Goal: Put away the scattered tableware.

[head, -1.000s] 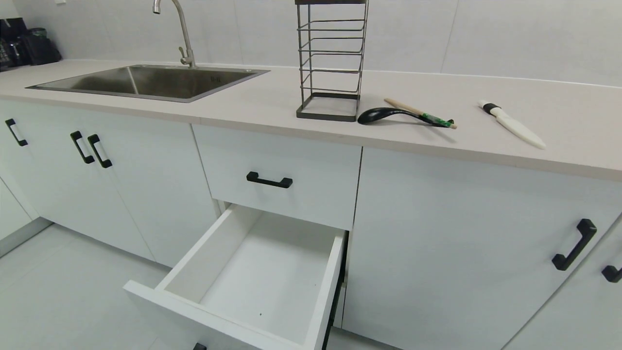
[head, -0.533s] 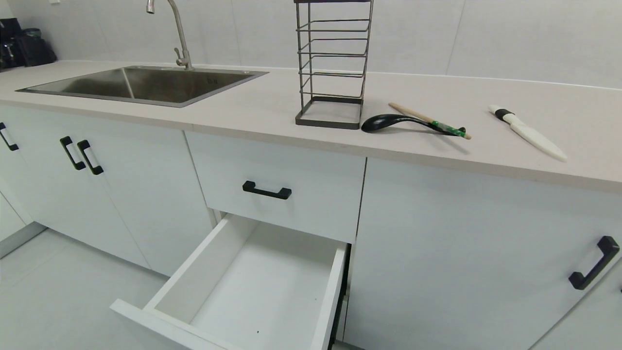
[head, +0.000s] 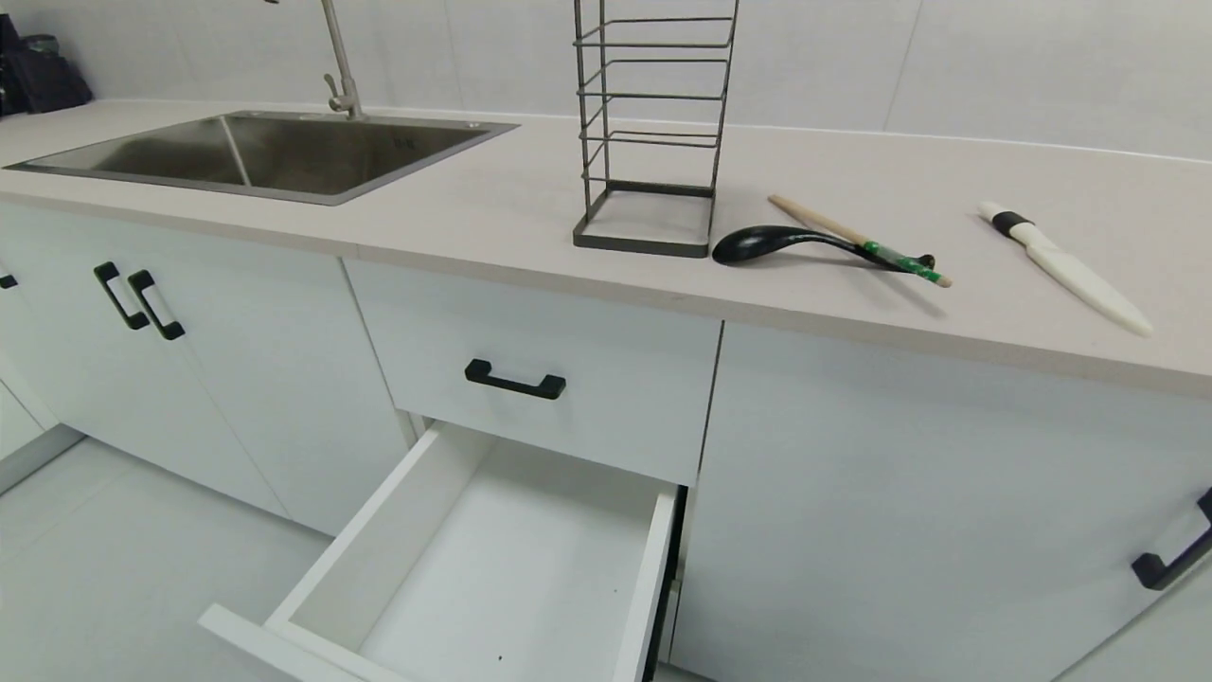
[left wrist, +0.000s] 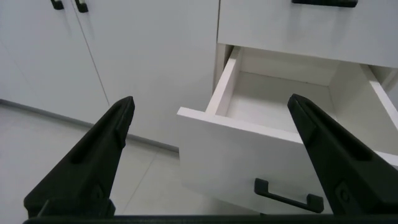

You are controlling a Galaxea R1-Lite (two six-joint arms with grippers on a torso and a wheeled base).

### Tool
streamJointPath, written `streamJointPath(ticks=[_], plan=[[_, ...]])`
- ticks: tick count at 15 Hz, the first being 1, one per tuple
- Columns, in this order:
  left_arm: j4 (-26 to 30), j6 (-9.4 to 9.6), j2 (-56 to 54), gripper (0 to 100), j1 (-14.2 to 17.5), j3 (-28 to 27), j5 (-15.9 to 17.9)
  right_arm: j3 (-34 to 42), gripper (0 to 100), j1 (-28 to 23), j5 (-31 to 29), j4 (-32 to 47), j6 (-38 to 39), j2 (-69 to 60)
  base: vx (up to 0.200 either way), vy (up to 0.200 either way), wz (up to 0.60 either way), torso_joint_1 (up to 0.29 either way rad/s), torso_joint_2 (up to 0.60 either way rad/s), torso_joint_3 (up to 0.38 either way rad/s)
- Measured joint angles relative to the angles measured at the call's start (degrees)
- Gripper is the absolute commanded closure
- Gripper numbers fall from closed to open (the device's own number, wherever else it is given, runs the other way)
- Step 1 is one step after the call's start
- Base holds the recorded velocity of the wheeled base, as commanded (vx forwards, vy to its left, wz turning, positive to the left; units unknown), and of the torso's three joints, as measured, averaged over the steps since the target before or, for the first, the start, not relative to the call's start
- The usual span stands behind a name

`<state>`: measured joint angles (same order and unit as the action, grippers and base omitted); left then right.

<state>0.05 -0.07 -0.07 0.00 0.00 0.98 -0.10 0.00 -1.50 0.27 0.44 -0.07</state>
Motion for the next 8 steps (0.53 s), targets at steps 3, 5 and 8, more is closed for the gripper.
streamJointPath(ticks=[3, 5, 8], plan=[[0.0, 0.32, 0.0, 0, 0.0, 0.0, 0.1, 0.0, 100, 0.0, 0.0, -0.1, 0.0, 0.0, 0.0, 0.0, 0.0, 0.237, -0.58, -0.224], [-0.1, 0.4, 0.0, 0, 0.0, 0.0, 0.1, 0.0, 100, 0.0, 0.0, -0.2, 0.0, 0.0, 0.0, 0.0, 0.0, 0.203, -0.61, -0.202], [0.0, 0.29, 0.0, 0, 0.0, 0.0, 0.1, 0.0, 100, 0.0, 0.0, -0.1, 0.0, 0.0, 0.0, 0.0, 0.0, 0.237, -0.49, -0.22]])
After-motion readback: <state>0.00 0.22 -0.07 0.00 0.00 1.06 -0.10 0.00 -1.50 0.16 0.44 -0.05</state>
